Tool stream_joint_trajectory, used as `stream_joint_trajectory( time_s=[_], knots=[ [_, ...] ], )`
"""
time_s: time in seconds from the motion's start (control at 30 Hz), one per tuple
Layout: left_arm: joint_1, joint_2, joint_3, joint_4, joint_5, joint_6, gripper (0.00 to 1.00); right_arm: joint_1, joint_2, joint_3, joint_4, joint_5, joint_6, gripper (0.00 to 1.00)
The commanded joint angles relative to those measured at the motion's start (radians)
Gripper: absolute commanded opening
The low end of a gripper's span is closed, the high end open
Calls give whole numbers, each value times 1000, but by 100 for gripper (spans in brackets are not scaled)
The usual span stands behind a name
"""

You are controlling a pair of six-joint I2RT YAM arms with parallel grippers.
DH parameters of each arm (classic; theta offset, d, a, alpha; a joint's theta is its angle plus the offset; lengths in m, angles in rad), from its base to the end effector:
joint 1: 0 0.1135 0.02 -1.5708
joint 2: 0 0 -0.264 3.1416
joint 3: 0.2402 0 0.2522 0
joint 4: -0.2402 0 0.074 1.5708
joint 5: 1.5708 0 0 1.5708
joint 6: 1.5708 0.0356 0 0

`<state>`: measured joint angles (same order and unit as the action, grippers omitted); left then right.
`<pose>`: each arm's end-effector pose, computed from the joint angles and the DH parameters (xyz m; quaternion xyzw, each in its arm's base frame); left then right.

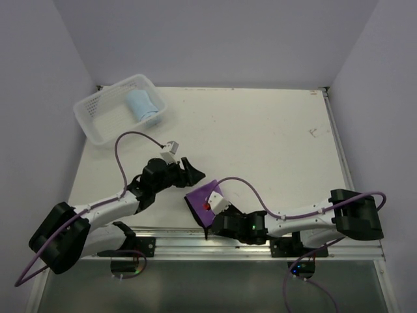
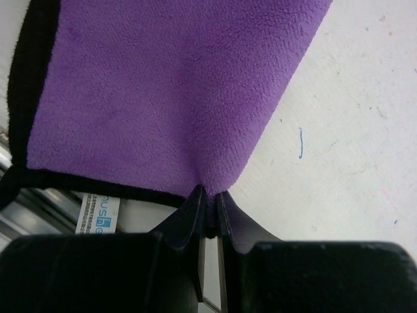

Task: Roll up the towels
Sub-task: Roll the towel

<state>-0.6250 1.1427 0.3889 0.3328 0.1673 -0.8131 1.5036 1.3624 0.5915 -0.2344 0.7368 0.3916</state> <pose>0.1828 -0.1392 0.1852 -0.0333 0.8369 -0.4097 0.3615 0.0398 0.2345 0.1594 -0.3875 0.8140 0.0095 0.4327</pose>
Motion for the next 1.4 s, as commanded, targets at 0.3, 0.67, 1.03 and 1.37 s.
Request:
stream_joint_trajectory(
  time_s=[0.3, 0.67, 1.03, 1.37],
  knots=[
    [10, 319, -79, 750, 371, 60, 67, -201, -192, -61, 64, -246, -143, 1],
    [11, 330, -41, 668, 348, 146, 65, -218, -134, -21, 52, -297, -168, 2],
    [11, 319, 97, 364, 175, 204, 48, -221, -144, -5, 33, -248, -171, 2],
    [11, 253, 272, 16, 175, 74, 55, -221, -99, 48, -29, -146, -129, 2]
  ],
)
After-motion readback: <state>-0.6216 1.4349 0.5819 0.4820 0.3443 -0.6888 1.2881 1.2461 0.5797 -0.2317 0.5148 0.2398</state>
